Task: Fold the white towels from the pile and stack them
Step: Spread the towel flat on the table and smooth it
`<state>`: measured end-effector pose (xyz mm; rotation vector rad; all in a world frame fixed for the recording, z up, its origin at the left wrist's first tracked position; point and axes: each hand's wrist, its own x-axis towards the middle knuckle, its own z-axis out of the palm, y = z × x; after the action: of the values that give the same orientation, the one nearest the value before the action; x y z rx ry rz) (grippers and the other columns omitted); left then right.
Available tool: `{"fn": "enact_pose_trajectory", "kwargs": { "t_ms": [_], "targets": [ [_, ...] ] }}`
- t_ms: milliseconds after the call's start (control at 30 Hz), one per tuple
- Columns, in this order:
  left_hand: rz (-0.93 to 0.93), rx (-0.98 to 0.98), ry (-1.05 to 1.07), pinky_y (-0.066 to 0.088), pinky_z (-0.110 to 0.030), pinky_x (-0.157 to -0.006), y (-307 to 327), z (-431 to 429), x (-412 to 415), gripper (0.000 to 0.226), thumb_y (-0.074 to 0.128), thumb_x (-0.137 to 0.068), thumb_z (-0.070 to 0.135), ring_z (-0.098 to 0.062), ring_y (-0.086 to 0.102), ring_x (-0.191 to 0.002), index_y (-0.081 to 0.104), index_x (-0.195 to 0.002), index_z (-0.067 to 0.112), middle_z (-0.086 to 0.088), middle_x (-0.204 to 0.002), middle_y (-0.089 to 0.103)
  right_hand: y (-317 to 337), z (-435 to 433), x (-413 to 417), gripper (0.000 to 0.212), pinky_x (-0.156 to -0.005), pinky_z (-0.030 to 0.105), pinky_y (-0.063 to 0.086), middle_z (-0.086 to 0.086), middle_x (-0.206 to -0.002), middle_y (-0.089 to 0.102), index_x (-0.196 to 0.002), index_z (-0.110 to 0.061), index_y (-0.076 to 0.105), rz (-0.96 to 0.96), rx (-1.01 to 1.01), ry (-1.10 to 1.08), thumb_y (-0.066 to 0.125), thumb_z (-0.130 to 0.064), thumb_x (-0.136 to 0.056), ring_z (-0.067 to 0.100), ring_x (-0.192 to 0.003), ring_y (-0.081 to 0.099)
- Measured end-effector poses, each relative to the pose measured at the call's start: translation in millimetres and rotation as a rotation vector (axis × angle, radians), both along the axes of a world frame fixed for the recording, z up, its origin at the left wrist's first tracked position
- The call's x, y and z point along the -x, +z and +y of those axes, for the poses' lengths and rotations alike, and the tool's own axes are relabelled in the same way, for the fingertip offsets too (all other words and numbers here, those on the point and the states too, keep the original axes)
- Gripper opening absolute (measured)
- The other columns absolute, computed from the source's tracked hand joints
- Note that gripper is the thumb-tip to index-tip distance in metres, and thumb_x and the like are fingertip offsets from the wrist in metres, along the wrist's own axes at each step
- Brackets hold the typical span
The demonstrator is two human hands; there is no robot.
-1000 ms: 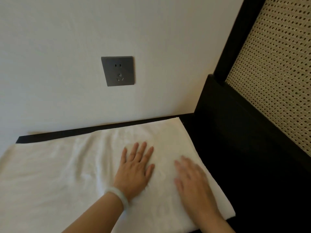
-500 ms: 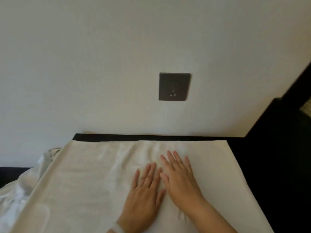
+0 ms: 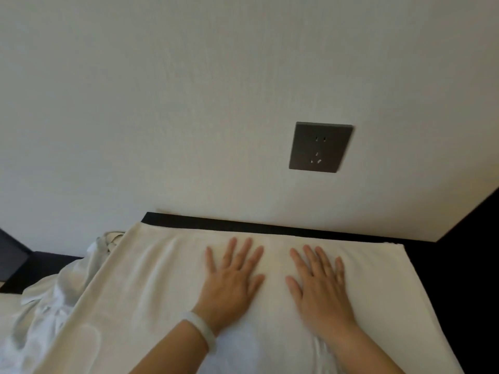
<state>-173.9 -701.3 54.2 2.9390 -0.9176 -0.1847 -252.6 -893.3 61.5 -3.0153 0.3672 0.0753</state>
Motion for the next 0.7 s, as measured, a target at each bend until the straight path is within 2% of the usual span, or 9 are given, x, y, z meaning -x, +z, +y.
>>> {"fn": "enact_pose_trajectory", "kwargs": {
  "t_ms": [100, 200, 233, 300, 367, 400, 500, 567, 700],
  "targets": [
    [-0.055, -0.038, 0.113, -0.008, -0.054, -0.118, -1, 13, -25, 0.061, 0.007, -0.097, 0.062, -0.016, -0.014, -0.15, -0.009, -0.153, 0.044, 0.012, -0.162, -0.016, -4, -5, -2, 0.06, -0.12, 0.05, -0.01, -0.005, -0.166, 0.006, -0.157, -0.038, 0.009, 0.011, -0.029, 0.017, 0.019, -0.056, -0.1, 0.019, -0.153, -0.001],
    [0.037, -0.014, 0.445, 0.0, -0.058, -0.119, 17, 23, -50, 0.06, 0.014, -0.102, 0.052, -0.025, -0.006, -0.151, 0.003, -0.157, 0.03, -0.001, -0.165, -0.003, -8, -6, -2, 0.061, -0.119, 0.05, -0.013, -0.006, -0.166, -0.002, -0.157, -0.038, 0.003, -0.008, -0.032, 0.026, 0.017, -0.056, -0.1, 0.018, -0.152, -0.009],
    [0.025, 0.005, 0.458, 0.005, -0.061, -0.118, 22, 15, -47, 0.06, 0.017, -0.103, 0.049, -0.031, 0.001, -0.151, 0.012, -0.157, 0.023, -0.007, -0.165, 0.003, -8, -5, -2, 0.062, -0.119, 0.05, -0.013, -0.006, -0.166, -0.002, -0.157, -0.037, 0.003, -0.026, -0.026, 0.027, 0.014, -0.057, -0.1, 0.019, -0.152, -0.009],
    [-0.112, 0.079, 0.237, 0.022, -0.064, -0.113, 24, -14, -21, 0.059, 0.025, -0.1, 0.044, -0.038, 0.027, -0.145, 0.039, -0.149, 0.014, -0.014, -0.158, 0.029, -9, -4, -1, 0.067, -0.119, 0.049, -0.012, -0.006, -0.165, -0.002, -0.157, -0.035, 0.007, -0.053, -0.029, 0.021, 0.006, -0.059, -0.094, 0.019, -0.153, -0.007],
    [-0.14, 0.124, -0.041, 0.029, -0.064, -0.109, 16, -41, 10, 0.057, 0.026, -0.097, 0.044, -0.032, 0.038, -0.14, 0.049, -0.144, 0.021, -0.009, -0.153, 0.039, -9, -5, -2, 0.073, -0.119, 0.046, -0.014, -0.008, -0.164, -0.007, -0.157, -0.035, 0.006, -0.052, -0.031, 0.054, -0.002, -0.061, -0.089, 0.018, -0.152, -0.01],
    [-0.105, 0.117, -0.09, 0.024, -0.062, -0.113, 12, -48, 20, 0.058, 0.021, -0.098, 0.046, -0.028, 0.031, -0.144, 0.042, -0.148, 0.027, -0.004, -0.157, 0.032, -11, -9, -2, 0.073, -0.119, 0.044, -0.014, -0.008, -0.163, -0.009, -0.157, -0.033, 0.005, -0.057, -0.038, 0.086, -0.001, -0.061, -0.09, 0.017, -0.152, -0.011],
    [-0.058, 0.061, -0.035, -0.01, -0.054, -0.119, -3, -48, 19, 0.065, -0.004, -0.093, 0.054, -0.019, -0.011, -0.15, 0.001, -0.155, 0.039, 0.008, -0.163, -0.008, -14, -55, 3, 0.064, -0.12, 0.033, -0.015, -0.009, -0.161, -0.014, -0.157, -0.023, -0.001, -0.054, -0.039, 0.088, 0.015, -0.052, -0.102, 0.009, -0.15, -0.013],
    [-0.074, 0.054, -0.029, -0.014, -0.054, -0.117, -6, -48, 17, 0.066, -0.01, -0.09, 0.055, -0.018, -0.019, -0.149, -0.008, -0.154, 0.039, 0.009, -0.162, -0.017, -10, -104, 12, 0.063, -0.12, 0.03, -0.014, -0.004, -0.163, -0.015, -0.157, -0.02, -0.006, -0.034, -0.018, -0.077, 0.019, -0.045, -0.105, 0.007, -0.149, -0.016],
    [-0.058, 0.049, -0.013, -0.013, -0.053, -0.118, -3, -51, 20, 0.067, -0.009, -0.09, 0.055, -0.019, -0.017, -0.149, -0.007, -0.155, 0.037, 0.009, -0.163, -0.014, 13, -146, 20, 0.065, -0.123, 0.04, -0.003, 0.002, -0.166, -0.01, -0.158, -0.016, -0.005, 0.083, 0.004, -0.334, 0.017, -0.047, -0.105, 0.018, -0.152, -0.009]
  ]
}}
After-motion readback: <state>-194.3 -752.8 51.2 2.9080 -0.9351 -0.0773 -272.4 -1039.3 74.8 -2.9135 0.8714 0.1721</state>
